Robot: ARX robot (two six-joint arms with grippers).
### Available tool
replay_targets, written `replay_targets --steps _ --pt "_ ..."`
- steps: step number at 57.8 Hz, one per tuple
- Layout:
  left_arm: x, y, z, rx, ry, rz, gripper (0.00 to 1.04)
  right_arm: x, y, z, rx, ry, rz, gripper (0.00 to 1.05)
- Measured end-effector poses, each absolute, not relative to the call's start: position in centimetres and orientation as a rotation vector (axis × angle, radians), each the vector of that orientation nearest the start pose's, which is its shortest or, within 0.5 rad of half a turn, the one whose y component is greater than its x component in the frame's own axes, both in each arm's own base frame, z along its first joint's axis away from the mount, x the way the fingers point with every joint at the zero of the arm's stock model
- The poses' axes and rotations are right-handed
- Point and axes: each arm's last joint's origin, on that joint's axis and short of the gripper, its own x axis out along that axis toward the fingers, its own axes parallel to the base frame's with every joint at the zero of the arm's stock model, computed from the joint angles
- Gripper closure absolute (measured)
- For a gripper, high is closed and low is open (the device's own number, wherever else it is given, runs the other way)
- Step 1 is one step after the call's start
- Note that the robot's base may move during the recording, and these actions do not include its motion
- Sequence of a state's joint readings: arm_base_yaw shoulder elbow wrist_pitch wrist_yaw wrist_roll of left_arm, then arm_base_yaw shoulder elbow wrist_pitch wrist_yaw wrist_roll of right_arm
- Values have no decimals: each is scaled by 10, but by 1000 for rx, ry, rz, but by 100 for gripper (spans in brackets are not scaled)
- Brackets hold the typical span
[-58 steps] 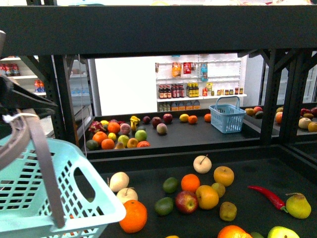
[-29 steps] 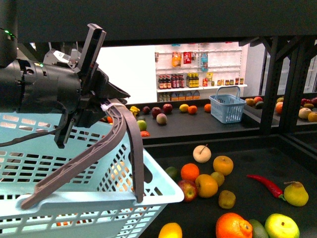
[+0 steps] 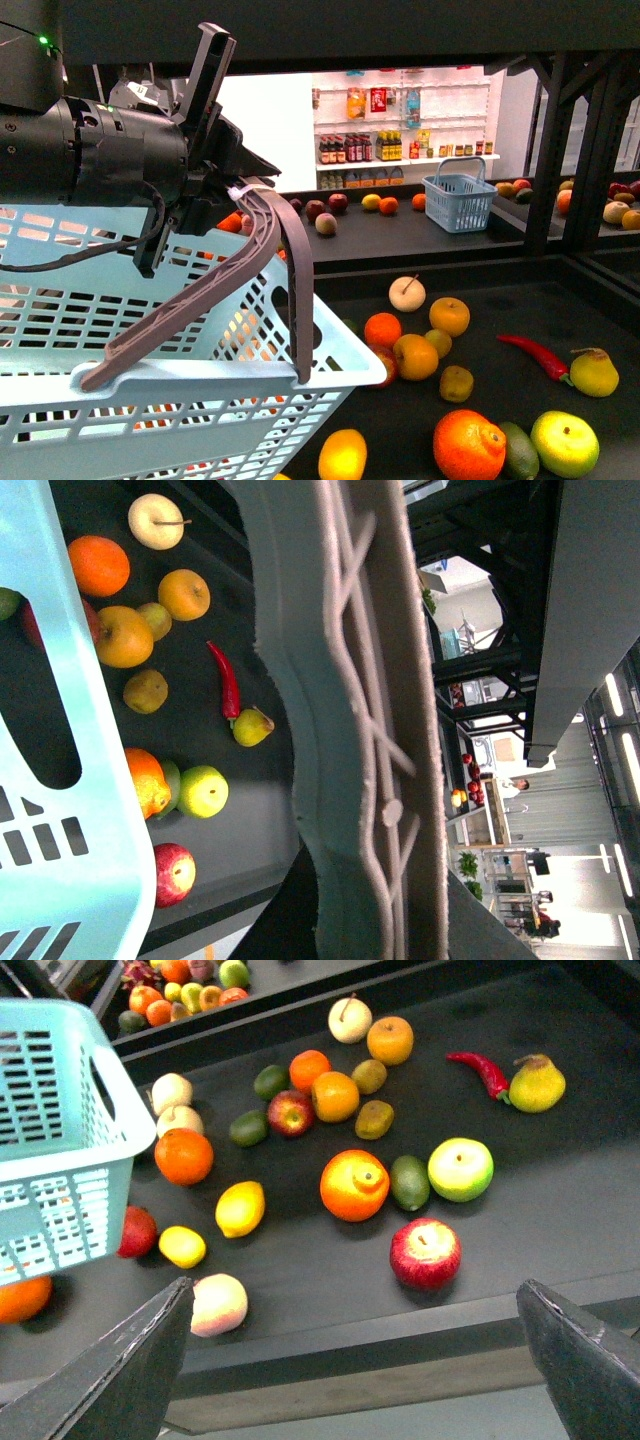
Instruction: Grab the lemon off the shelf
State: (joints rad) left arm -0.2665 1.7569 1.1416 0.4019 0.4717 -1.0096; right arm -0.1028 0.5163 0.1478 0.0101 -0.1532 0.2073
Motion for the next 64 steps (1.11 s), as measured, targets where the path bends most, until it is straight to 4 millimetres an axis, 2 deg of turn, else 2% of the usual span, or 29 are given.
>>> replay_targets --steps 5,7,14,17,22,24,25,29,33,38,48,57,64 --pt "378 -117 251 -982 570 -561 97 163 -19 176 304 397 -1 7" --pt "378 -117 251 -981 570 -562 97 182 -26 178 322 412 -19 7" --pt "378 -117 251 -984 571 -562 97 239 -44 173 366 481 -22 7" --pt "378 -117 251 -984 571 -563 97 274 -54 155 393 553 -13 7" --pt "378 -117 251 -984 570 -561 97 317 -63 134 407 620 10 7" --pt "378 -117 251 -984 570 -562 97 339 -66 124 401 646 19 7" --pt "378 -117 251 -984 571 -562 97 344 -66 121 401 653 22 7" --pt "378 -117 251 -985 570 -561 97 379 -61 104 387 696 78 7" --pt "378 -117 251 -984 570 -562 97 404 -48 91 380 732 127 7" --pt "378 -117 251 -985 571 -563 97 426 -26 79 367 745 190 7" --pt "378 -117 251 -984 570 -561 97 452 21 56 355 773 283 7" --pt "378 -117 251 -984 570 -562 97 466 61 29 360 809 344 7" --pt "378 -117 251 -984 570 -562 97 469 80 12 342 819 373 7"
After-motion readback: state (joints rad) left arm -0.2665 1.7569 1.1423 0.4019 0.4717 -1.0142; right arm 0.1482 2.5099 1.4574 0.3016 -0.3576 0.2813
